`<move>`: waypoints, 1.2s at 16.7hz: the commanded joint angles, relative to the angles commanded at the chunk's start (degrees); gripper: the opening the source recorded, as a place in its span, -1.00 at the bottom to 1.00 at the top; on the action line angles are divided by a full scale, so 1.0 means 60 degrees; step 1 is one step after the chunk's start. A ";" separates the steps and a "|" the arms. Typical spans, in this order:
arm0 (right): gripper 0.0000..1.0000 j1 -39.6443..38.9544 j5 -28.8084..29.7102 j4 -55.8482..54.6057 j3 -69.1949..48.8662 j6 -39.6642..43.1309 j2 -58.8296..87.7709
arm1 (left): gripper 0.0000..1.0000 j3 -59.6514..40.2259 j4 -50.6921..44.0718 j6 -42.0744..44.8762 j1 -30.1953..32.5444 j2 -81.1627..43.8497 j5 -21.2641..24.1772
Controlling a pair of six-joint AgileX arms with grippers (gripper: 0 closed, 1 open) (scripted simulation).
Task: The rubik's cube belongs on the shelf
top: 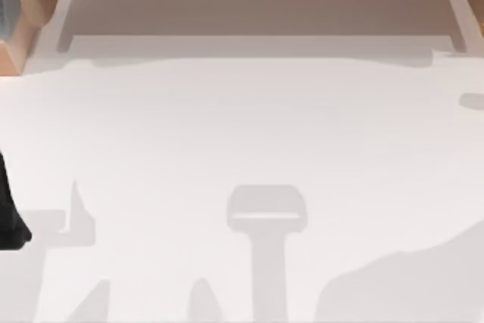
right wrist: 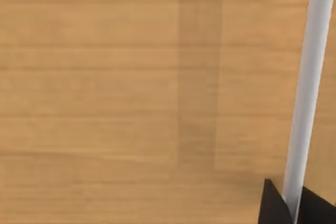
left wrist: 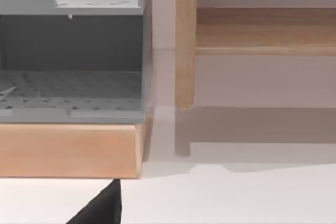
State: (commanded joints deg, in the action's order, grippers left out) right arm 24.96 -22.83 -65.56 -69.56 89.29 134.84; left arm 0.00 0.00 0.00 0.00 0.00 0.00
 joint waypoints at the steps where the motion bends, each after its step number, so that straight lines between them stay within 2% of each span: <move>1: -1.00 0.0032 0.0007 0.0022 0.0005 -0.0020 0.0016 | 1.00 0.0000 0.0000 0.0000 0.0000 0.0000 0.0000; 4: -1.00 0.0152 -0.0068 -0.0216 0.0395 -0.0023 -0.0204 | 1.00 0.0000 0.0000 0.0000 0.0000 0.0000 0.0000; 10: -1.00 0.0600 -0.0569 -0.1305 0.2443 -0.0047 -0.1063 | 1.00 0.0000 0.0000 0.0000 0.0000 0.0000 0.0000; 16: -1.00 0.0656 -0.0623 -0.1464 0.2646 -0.0037 -0.1137 | 1.00 0.0000 0.0000 0.0000 0.0000 0.0000 0.0000; 20: -1.00 0.1013 -0.0971 -0.2024 0.3626 -0.0048 -0.1539 | 1.00 0.0000 0.0000 0.0000 0.0000 0.0000 0.0000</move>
State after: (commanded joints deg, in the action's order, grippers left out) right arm 31.04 -28.65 -77.71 -47.81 89.00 125.61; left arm 0.00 0.00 0.00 0.00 0.00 0.00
